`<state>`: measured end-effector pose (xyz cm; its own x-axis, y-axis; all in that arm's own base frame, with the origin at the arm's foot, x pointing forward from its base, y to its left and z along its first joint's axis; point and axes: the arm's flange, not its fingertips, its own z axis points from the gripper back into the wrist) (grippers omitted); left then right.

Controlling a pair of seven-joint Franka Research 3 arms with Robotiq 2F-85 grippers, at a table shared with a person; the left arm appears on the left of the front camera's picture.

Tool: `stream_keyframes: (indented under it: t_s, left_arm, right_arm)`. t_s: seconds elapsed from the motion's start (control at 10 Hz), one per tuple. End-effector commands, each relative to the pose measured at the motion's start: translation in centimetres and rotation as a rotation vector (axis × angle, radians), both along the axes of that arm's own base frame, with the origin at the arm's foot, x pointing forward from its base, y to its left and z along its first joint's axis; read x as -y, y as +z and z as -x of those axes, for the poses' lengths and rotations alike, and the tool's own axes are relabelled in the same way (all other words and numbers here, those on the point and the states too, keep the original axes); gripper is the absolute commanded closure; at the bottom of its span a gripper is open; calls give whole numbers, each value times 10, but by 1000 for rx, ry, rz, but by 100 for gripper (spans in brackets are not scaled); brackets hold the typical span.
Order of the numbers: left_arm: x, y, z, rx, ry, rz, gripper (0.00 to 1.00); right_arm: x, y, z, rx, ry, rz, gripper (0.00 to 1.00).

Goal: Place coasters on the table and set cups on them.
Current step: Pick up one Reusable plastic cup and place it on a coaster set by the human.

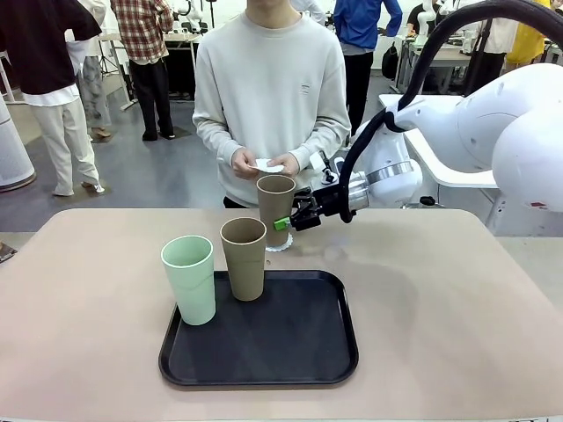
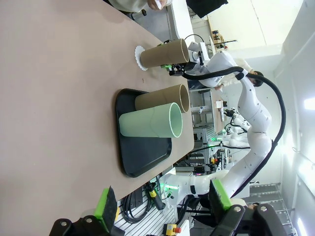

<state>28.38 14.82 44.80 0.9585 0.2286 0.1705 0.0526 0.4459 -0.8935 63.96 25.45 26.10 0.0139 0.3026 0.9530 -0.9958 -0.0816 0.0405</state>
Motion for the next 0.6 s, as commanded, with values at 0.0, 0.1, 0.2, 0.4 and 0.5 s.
stream_keyframes:
  t_s: [0.0,0.1,0.2,0.4,0.5]
  left_arm:
    - [0,-1,0,19,-8,8,0]
    - [0,-1,0,19,-8,8,0]
    - [0,-1,0,19,-8,8,0]
    - [0,-1,0,19,-8,8,0]
    - [0,-1,0,19,-8,8,0]
  right_arm:
    - [-10,-3,-7,15,10,21,18]
    - [-11,-3,-7,15,12,23,18]
    - [-11,-3,-7,15,14,26,18]
    - [-9,-4,-8,12,12,25,18]
    - [-9,-4,-9,15,15,26,18]
